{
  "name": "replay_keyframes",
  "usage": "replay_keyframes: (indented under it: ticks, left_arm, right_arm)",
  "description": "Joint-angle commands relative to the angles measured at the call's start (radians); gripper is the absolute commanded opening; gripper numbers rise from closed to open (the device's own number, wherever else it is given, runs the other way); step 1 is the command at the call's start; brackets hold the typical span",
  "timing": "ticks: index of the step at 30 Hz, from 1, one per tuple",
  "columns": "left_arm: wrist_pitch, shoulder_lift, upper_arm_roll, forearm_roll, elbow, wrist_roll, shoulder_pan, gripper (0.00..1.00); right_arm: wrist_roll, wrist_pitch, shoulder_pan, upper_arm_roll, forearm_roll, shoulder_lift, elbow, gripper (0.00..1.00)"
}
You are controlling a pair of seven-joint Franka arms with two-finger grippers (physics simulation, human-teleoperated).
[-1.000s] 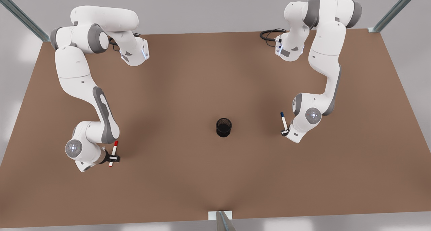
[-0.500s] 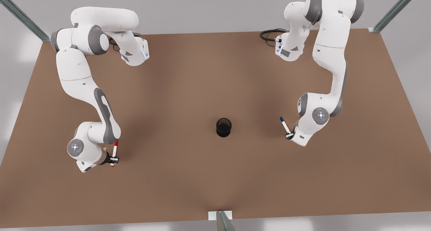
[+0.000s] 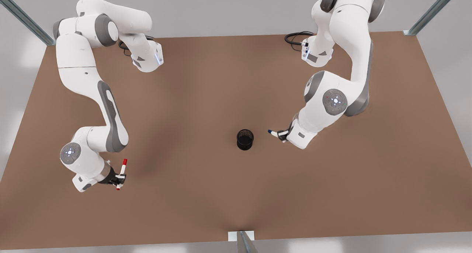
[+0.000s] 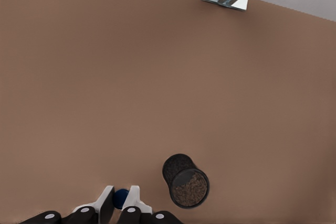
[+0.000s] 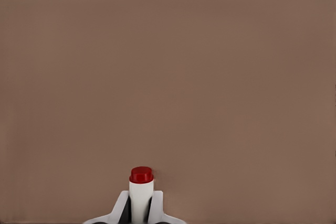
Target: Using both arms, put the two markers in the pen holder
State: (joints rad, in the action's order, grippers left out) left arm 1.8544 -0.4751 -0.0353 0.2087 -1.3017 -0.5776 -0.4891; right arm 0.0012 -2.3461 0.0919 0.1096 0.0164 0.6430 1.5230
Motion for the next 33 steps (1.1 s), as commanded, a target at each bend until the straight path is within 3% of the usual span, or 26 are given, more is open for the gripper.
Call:
replay_keyframes:
  ticks: [1, 4, 11, 20, 21, 24, 27, 30, 33]
  left_arm:
    - [0.154, -0.016, -0.002, 0.024, 0.004, -0.521, -0.049, 0.21]
    - [0.157, -0.059, -0.002, -0.029, -0.004, -0.521, -0.105, 0.21]
    - [0.270, -0.155, -0.003, -0.084, -0.008, -0.528, -0.146, 0.21]
    - [0.267, -0.155, -0.003, -0.121, -0.090, -0.496, -0.160, 0.21]
    - [0.267, -0.155, -0.003, -0.147, -0.090, -0.495, -0.172, 1.00]
    - [0.168, -0.128, -0.003, -0.150, -0.096, -0.394, -0.161, 1.00]
    - [-0.126, -0.051, -0.003, -0.141, -0.085, 0.067, 0.055, 1.00]
    - [-0.239, 0.010, -0.008, -0.153, -0.082, 0.343, 0.222, 1.00]
    - [-0.350, 0.171, -0.044, -0.196, -0.077, 0.515, 0.308, 1.00]
  right_arm:
    - [0.011, 0.064, -0.001, 0.021, 0.016, -0.022, -0.013, 0.21]
    - [0.022, 0.062, -0.021, 0.071, 0.050, -0.029, -0.063, 0.21]
    - [0.154, 0.057, -0.178, 0.068, 0.070, -0.025, -0.136, 0.21]
    - [0.264, 0.044, -0.225, 0.174, 0.066, 0.003, -0.214, 0.21]
    - [0.266, 0.044, -0.225, 0.179, 0.065, 0.004, -0.224, 0.21]
    - [0.315, 0.044, -0.247, 0.199, 0.066, 0.004, -0.248, 0.21]
    - [0.405, 0.047, -0.278, 0.220, 0.066, 0.003, -0.253, 0.21]
    - [0.493, 0.044, -0.333, 0.220, 0.070, 0.001, -0.264, 0.21]
    - [0.566, -0.070, -0.432, 0.209, 0.073, 0.004, -0.276, 0.21]
